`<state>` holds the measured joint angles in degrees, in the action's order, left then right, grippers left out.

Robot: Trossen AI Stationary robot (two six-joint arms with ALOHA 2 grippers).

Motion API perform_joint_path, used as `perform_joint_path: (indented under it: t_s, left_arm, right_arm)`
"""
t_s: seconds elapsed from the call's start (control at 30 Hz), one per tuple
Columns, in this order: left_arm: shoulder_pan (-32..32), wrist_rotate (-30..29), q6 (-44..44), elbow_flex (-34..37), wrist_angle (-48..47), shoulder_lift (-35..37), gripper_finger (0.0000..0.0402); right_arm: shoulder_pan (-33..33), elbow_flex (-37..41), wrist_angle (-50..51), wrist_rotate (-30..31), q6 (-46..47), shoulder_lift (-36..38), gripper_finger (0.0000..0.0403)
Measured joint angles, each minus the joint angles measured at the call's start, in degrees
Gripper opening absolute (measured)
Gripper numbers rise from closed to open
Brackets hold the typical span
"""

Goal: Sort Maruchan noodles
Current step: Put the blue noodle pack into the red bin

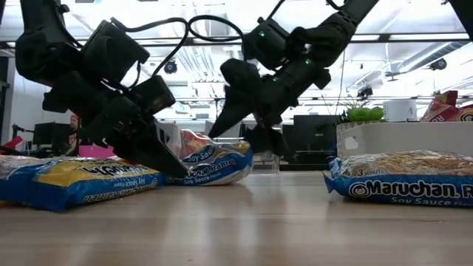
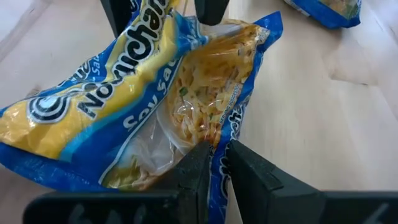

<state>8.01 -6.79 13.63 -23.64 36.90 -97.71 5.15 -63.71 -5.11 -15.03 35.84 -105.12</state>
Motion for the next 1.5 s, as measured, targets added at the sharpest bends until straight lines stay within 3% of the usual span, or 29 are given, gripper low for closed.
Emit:
perform_joint_path:
  t_s: [0.2,0.67,0.8,1.03,1.2,1.5]
  left_arm:
    - [-0.02,-0.2,0.0,0.04,0.71,-0.02,0.0047]
    - [-0.02,-0.28,0.0,0.07,1.32,-0.07,0.0047]
    - [-0.02,-0.28,0.0,0.09,1.52,-0.09,0.0047]
    - [-0.02,-0.17,-0.13,0.25,1.68,0.79,0.0047]
    - [0.04,4.48,-1.87,1.31,1.04,6.13,0.0047]
    - [0.06,7.36,-7.04,2.56,1.61,23.6,0.0048]
  right_arm:
    - [0.0,-0.32,-0.58,0.04,-0.46,-0.36,0.0252]
    - [0.04,-0.8,-5.88,-1.36,-0.02,-5.75,0.0242]
    - [0.04,-0.8,-5.96,-1.51,-0.9,-5.75,0.0196]
    - [0.04,-0.8,-6.07,-2.96,-3.6,-5.65,0.0075]
    - [-0.02,-0.65,-4.02,-4.48,-6.88,-3.64,0.0021]
    - [-1.4,1.98,-0.56,-1.74,-17.14,5.22,0.0018]
